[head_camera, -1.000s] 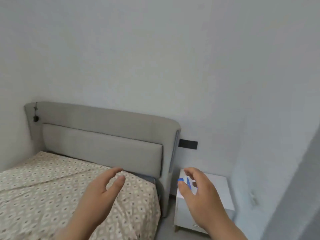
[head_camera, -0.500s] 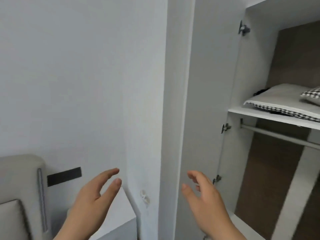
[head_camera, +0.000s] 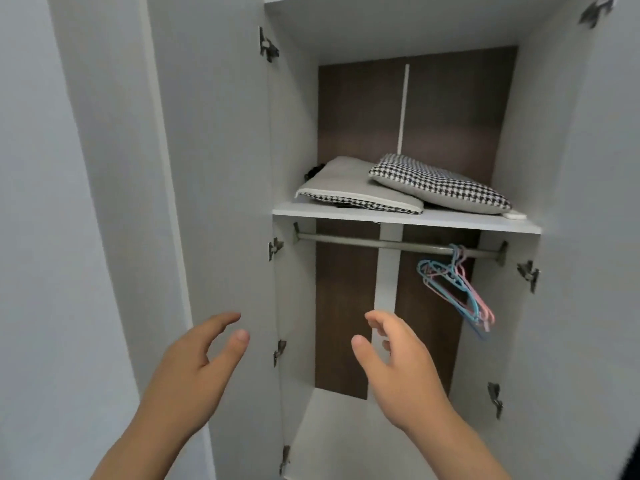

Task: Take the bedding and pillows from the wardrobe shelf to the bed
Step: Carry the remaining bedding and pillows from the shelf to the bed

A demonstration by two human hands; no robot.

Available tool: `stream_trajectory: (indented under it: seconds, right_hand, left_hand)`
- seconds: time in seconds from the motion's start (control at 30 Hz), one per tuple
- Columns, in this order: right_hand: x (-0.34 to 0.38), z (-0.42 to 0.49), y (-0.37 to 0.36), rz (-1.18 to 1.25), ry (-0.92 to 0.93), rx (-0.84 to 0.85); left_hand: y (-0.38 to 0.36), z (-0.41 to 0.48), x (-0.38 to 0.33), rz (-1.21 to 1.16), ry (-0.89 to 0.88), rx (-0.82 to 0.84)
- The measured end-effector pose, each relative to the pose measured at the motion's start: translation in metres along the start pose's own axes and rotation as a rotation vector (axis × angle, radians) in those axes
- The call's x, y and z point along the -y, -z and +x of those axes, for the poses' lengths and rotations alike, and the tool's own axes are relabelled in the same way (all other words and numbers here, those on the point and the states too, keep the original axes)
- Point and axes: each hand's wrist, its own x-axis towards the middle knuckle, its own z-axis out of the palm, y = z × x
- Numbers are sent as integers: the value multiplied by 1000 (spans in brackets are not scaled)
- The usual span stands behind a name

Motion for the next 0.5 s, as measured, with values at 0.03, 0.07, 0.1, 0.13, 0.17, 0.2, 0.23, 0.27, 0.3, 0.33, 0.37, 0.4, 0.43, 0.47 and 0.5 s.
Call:
stream_trajectory:
  seconds: [0.03,0.07,0.1,0.13,0.17,0.2,0.23,0.27,0.3,0.33,0.37,0.4,0.43,0.47,0.5]
  right_hand:
    - [-8,3,8,-17,-19,-34]
    - [-16,6,16,-35,-37,-71]
    - [-23,8,24,-55,-58,-105]
    - [-31,12,32,-72,-82,-135]
    - [-38,14,40,-82,-107,-160]
    - [-45,18,47,-88,-120,-184]
    - [-54,22,55,-96,-128,-206]
    - [-63,27,62,-104,-136,-226]
    - [-70,32,69,-109,-150,-240]
    - [-79,38,76,-116,-163,-259]
    - [-89,46,83,-126,-173,-276]
    - [-97,55,89,-129,-182,-289]
    - [-106,65,96,-127,-197,-301]
    - [-114,75,102,-120,-206,-316]
    - [-120,85,107,-108,-216,-327]
  left_hand:
    - [-13,10,-4,-15,-16,31]
    - [-27,18,-7,-30,-29,67]
    - [-41,26,-12,-44,-42,105]
    - [-55,33,-16,-62,-61,141]
    - [-69,40,-21,-80,-82,172]
    - [-83,47,-27,-96,-101,198]
    - [-97,54,-32,-103,-109,225]
    - [-112,62,-37,-110,-122,251]
    - [-125,68,-41,-121,-135,269]
    - [-140,76,-46,-133,-151,285]
    - [-156,84,-52,-138,-164,297]
    - [-169,92,-57,-136,-177,306]
    - [-184,100,-62,-133,-191,314]
    - [-197,109,-68,-132,-206,315]
    - [-209,117,-74,-124,-217,314]
